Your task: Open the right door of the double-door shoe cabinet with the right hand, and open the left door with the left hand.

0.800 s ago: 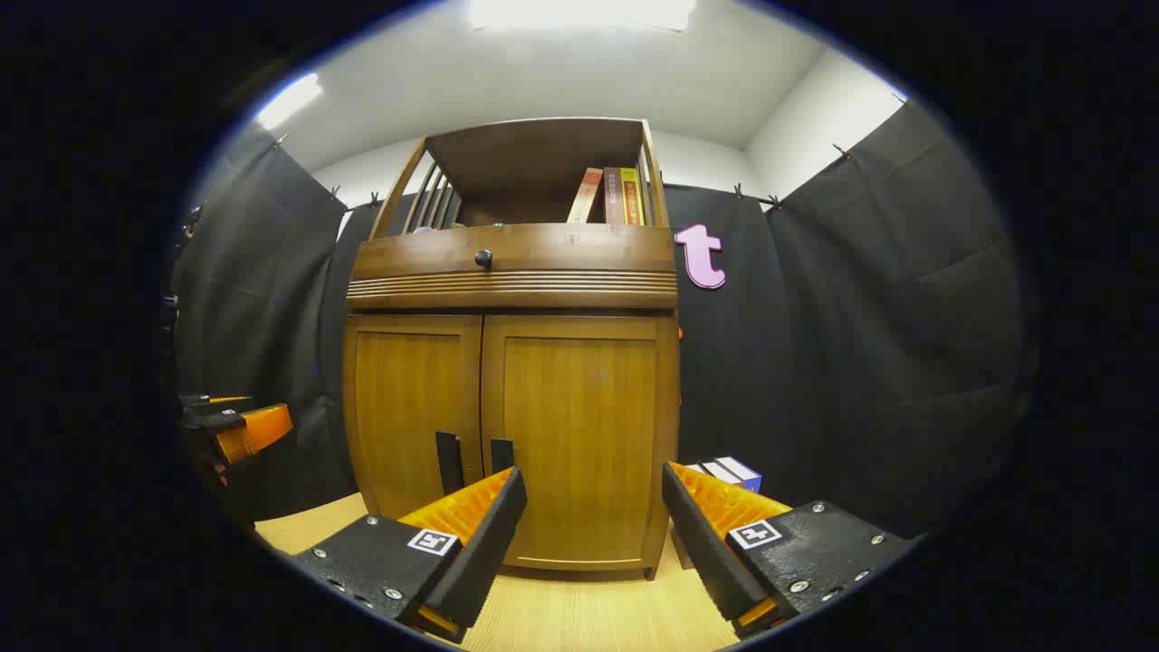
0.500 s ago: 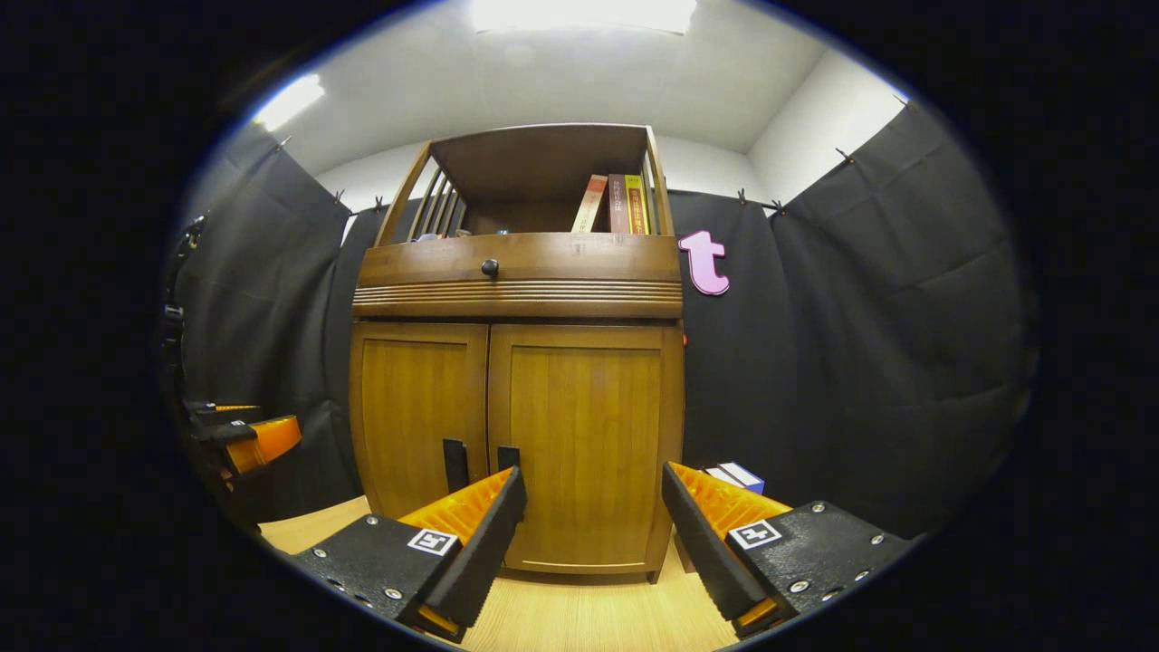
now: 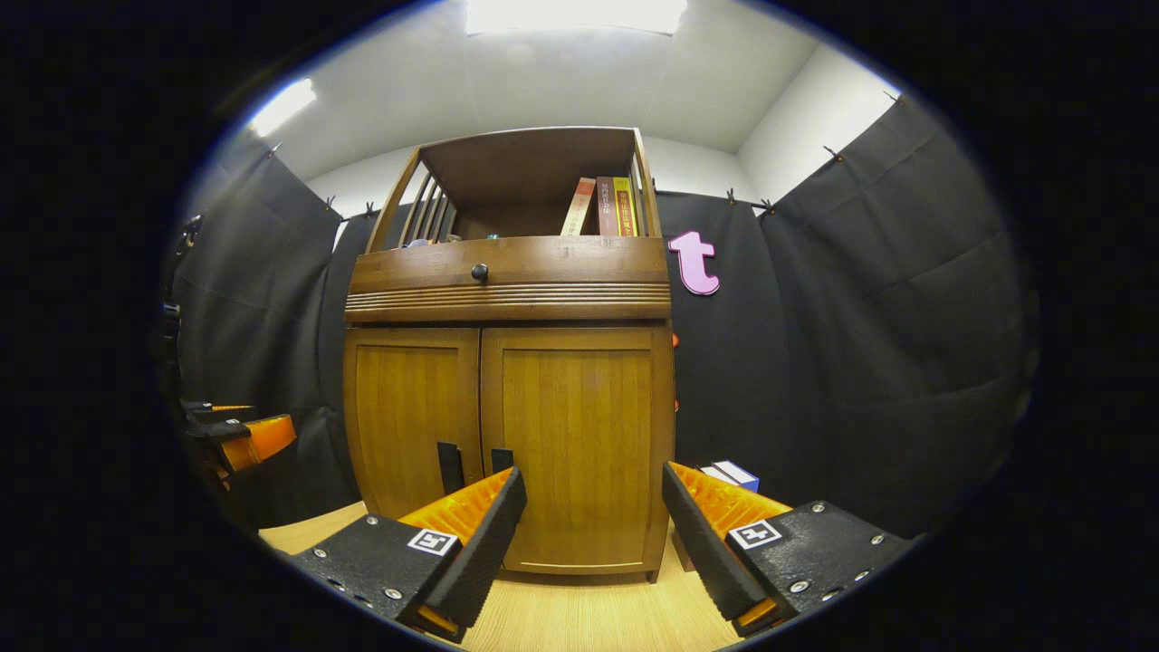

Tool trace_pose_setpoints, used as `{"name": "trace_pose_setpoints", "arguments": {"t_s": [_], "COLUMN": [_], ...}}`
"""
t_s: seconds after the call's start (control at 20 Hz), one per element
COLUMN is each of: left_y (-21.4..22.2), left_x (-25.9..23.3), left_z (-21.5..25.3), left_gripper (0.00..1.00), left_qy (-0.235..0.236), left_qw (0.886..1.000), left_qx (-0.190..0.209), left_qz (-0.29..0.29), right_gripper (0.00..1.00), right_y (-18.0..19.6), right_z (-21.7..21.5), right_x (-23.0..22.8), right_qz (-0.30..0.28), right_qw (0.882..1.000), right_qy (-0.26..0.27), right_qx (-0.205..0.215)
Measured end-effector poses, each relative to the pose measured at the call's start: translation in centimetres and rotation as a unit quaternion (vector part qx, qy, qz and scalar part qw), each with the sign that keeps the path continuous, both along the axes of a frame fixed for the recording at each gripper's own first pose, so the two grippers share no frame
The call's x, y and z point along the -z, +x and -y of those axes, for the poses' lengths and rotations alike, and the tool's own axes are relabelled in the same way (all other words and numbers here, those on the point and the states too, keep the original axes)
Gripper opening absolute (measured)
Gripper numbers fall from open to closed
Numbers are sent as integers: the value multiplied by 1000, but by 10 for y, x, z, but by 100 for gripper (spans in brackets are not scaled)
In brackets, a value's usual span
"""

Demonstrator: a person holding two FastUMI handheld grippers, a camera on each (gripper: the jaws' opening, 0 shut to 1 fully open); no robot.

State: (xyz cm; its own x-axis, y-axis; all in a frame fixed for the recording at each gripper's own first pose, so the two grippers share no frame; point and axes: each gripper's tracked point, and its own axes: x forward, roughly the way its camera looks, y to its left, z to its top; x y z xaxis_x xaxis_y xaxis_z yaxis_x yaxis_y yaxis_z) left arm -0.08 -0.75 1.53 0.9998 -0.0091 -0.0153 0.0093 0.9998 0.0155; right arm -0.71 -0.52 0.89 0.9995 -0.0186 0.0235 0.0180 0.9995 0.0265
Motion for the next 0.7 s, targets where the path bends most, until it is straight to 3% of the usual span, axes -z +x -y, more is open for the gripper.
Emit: {"name": "trace_pose_setpoints", "arguments": {"t_s": [0.5,0.7], "left_y": [1,0], "left_x": [0,1], "left_z": [-7,-10], "left_gripper": [95,98], "left_qy": [-7,-11], "left_qw": [1000,1000], "left_qx": [-4,-4], "left_qz": [-1,-3], "right_gripper": [93,93], "right_y": [1,18], "right_z": [2,-8], "right_x": [-4,-13], "right_qz": [8,15], "right_qw": [1000,1000], "right_qy": [-4,-21], "right_qx": [7,-14]}}
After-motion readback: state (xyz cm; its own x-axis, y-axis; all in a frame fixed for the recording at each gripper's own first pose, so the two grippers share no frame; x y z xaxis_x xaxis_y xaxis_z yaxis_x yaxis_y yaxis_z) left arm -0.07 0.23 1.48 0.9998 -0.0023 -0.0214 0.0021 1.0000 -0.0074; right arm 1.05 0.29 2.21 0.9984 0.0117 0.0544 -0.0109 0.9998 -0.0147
